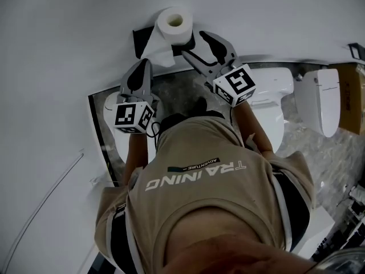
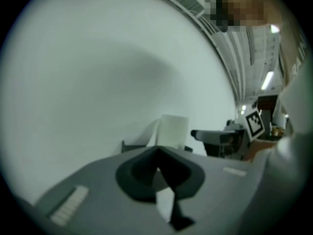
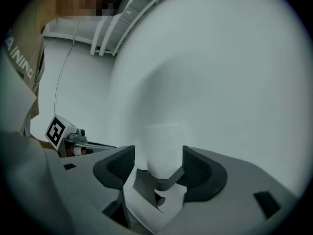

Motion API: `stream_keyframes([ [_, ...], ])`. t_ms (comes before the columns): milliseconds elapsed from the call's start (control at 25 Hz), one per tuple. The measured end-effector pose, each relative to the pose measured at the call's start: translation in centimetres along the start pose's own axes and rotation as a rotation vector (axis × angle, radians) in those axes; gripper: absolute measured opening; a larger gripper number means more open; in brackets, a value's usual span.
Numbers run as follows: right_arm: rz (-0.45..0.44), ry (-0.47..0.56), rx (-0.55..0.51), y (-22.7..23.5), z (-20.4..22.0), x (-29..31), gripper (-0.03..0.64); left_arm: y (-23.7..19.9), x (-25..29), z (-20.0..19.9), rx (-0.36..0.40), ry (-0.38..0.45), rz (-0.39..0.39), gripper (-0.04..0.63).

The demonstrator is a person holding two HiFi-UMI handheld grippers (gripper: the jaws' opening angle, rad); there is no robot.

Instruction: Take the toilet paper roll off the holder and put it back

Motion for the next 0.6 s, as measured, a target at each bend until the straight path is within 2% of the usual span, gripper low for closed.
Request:
stream_keyframes([
  [120,-0.001,-0.012,0.027,1.2,-0.1,1.4,0.304,-0.4,0.3,0.0,-0.003,-0.003,-0.022,0.0],
  [240,0.001,-0.014,0.018,1.3,-0.5,2.5,0.311,-1.0,0.0,-0.1,-0.011,0.002,-0.03,0.0],
  [600,-0.029,-0.124,-0.05,1.4,-0.9,6.4,0.33,-2.7,0.1,-1.2,-0.055,0.018,0.055,0.0],
])
Point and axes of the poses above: the fingertips, and each gripper's own axes: x forward along the fingers, y to its right, z out of its underside, the point moved 8 cm from there along -x, backward along the fingers, and after that the axes turned 14 degrees about -x, right-handed, at the moved point
